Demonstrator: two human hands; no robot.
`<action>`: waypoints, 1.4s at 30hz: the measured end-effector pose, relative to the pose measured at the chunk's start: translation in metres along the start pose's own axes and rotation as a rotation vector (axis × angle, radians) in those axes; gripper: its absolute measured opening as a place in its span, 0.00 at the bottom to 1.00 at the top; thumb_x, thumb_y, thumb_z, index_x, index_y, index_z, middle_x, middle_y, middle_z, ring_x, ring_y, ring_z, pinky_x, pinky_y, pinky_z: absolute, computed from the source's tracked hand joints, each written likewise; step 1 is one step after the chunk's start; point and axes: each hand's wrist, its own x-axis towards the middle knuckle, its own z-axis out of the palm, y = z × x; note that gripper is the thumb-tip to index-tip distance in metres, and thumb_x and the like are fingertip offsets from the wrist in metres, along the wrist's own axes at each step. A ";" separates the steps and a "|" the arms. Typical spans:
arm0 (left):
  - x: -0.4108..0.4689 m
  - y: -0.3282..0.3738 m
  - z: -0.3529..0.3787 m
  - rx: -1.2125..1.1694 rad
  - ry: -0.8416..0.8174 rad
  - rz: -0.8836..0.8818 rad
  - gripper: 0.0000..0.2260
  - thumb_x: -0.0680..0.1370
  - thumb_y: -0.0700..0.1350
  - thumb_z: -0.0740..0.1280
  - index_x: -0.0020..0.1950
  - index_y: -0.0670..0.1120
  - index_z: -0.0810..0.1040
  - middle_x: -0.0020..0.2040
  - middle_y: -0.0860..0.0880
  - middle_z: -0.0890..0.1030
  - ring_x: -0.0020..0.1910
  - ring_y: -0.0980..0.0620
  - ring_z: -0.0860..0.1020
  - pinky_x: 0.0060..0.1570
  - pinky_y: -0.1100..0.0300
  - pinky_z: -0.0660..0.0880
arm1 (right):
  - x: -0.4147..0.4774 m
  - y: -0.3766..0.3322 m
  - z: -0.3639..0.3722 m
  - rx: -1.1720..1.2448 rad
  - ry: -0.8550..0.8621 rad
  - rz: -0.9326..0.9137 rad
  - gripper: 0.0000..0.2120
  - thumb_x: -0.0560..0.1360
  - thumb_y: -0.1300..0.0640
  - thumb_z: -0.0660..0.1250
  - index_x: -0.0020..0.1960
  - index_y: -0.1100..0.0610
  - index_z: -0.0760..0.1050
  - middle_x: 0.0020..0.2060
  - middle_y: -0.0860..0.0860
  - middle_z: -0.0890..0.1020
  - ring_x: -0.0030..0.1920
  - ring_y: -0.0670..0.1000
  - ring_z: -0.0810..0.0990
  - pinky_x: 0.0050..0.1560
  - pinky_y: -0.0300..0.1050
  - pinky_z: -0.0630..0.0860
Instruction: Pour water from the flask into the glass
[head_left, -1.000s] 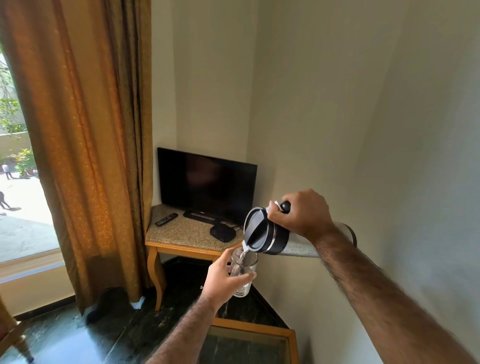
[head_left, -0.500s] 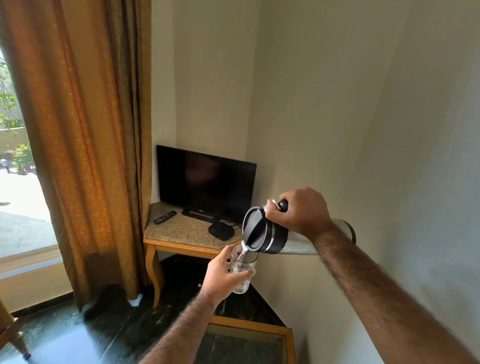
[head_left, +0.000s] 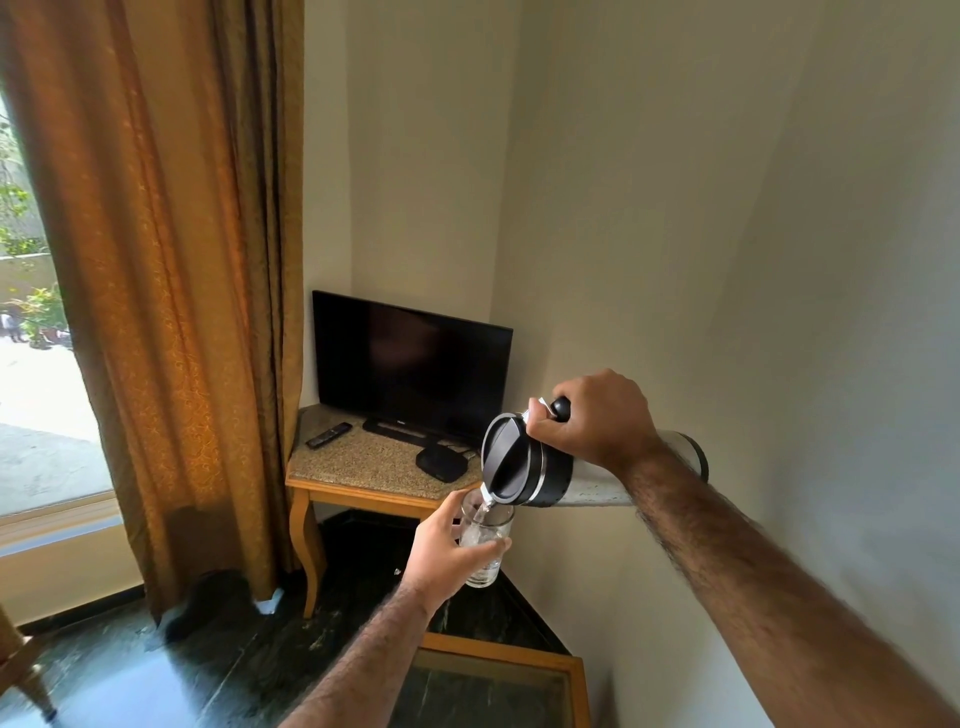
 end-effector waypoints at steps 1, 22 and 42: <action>0.000 0.000 -0.001 -0.001 0.002 0.001 0.28 0.66 0.49 0.83 0.64 0.57 0.79 0.58 0.53 0.87 0.56 0.51 0.87 0.61 0.43 0.84 | 0.000 0.000 0.000 0.001 -0.001 -0.002 0.26 0.73 0.39 0.64 0.24 0.49 0.58 0.18 0.46 0.60 0.20 0.46 0.58 0.27 0.38 0.55; 0.004 -0.006 -0.002 0.017 0.002 0.009 0.30 0.65 0.52 0.83 0.65 0.57 0.79 0.58 0.54 0.87 0.57 0.53 0.86 0.60 0.48 0.84 | 0.001 -0.003 0.004 -0.022 -0.016 -0.009 0.26 0.72 0.39 0.64 0.24 0.50 0.57 0.18 0.47 0.59 0.20 0.47 0.58 0.27 0.38 0.54; 0.010 -0.016 0.002 0.053 0.009 0.005 0.33 0.63 0.55 0.83 0.66 0.57 0.78 0.56 0.56 0.87 0.51 0.65 0.85 0.52 0.57 0.85 | -0.001 0.005 0.003 0.009 -0.009 0.031 0.24 0.72 0.40 0.63 0.25 0.55 0.66 0.18 0.48 0.62 0.22 0.52 0.62 0.27 0.40 0.58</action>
